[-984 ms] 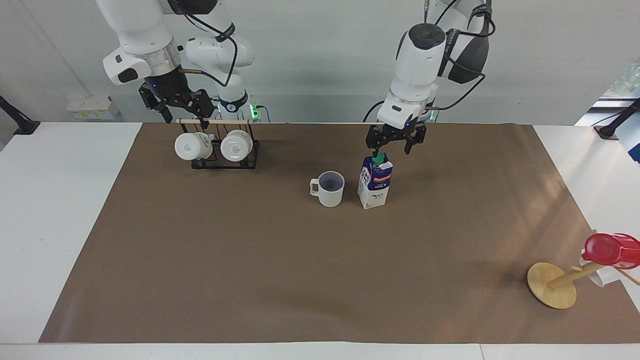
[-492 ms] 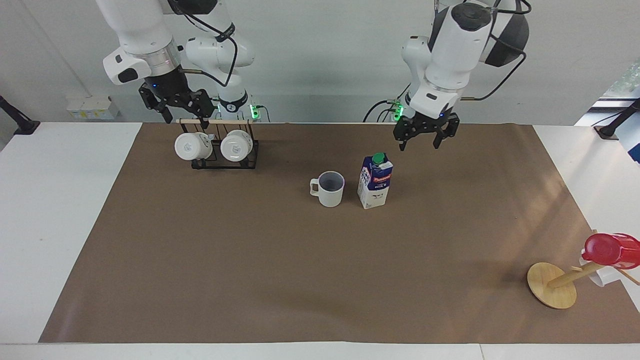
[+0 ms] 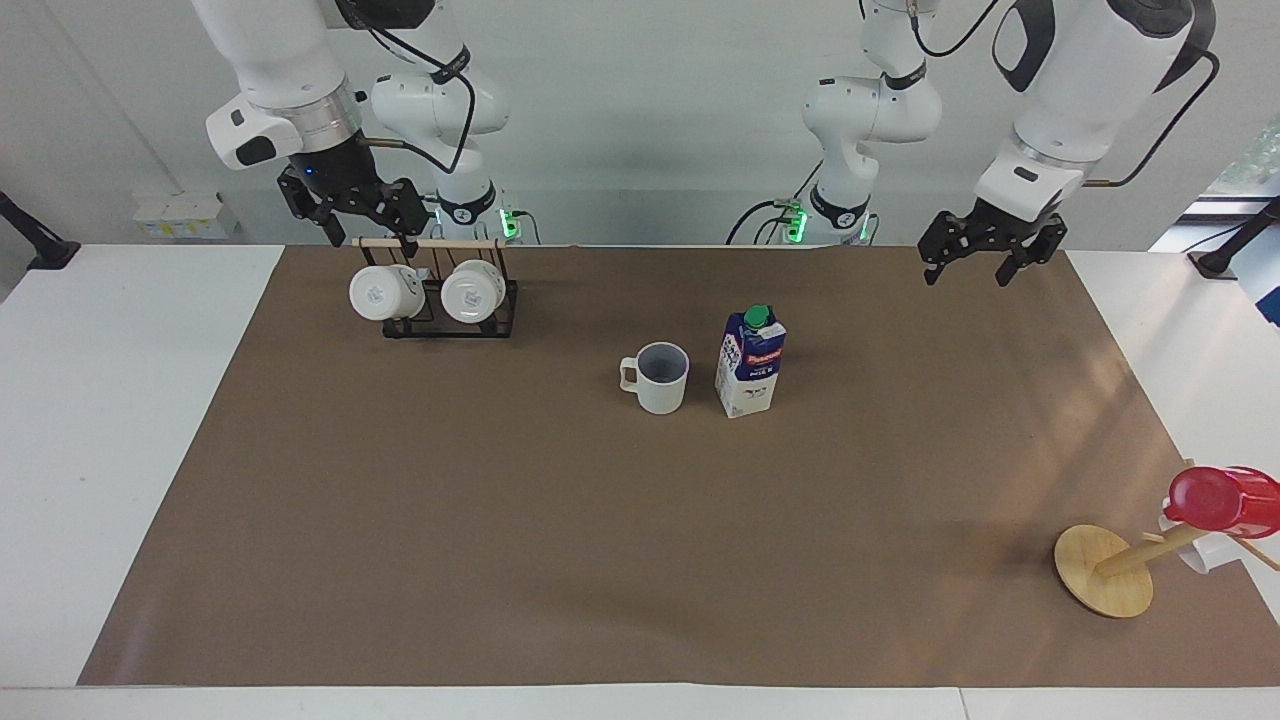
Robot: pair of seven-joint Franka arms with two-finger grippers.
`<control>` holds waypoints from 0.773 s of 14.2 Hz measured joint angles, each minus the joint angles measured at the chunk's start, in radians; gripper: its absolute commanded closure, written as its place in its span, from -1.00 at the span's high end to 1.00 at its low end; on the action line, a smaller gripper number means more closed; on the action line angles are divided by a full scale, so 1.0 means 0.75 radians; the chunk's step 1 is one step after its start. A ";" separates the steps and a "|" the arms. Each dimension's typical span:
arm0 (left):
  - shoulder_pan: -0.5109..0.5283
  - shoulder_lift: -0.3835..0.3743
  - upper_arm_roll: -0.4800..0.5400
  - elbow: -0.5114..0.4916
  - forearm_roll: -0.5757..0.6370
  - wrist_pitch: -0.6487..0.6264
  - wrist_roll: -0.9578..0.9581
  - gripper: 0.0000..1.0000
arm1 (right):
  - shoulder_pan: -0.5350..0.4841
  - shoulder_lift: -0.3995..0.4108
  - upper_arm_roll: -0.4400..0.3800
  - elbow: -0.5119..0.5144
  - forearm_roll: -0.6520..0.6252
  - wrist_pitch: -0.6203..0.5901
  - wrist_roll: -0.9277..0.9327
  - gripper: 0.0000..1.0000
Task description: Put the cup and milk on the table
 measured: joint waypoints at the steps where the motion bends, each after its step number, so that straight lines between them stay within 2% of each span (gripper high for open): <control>1: 0.000 0.000 -0.002 0.000 0.000 0.000 0.000 1.00 | 0.000 0.000 0.000 0.000 0.000 0.000 0.000 1.00; 11: 0.000 0.000 -0.013 0.000 0.000 -0.001 0.000 1.00 | 0.000 0.000 0.000 0.000 0.000 0.000 0.000 1.00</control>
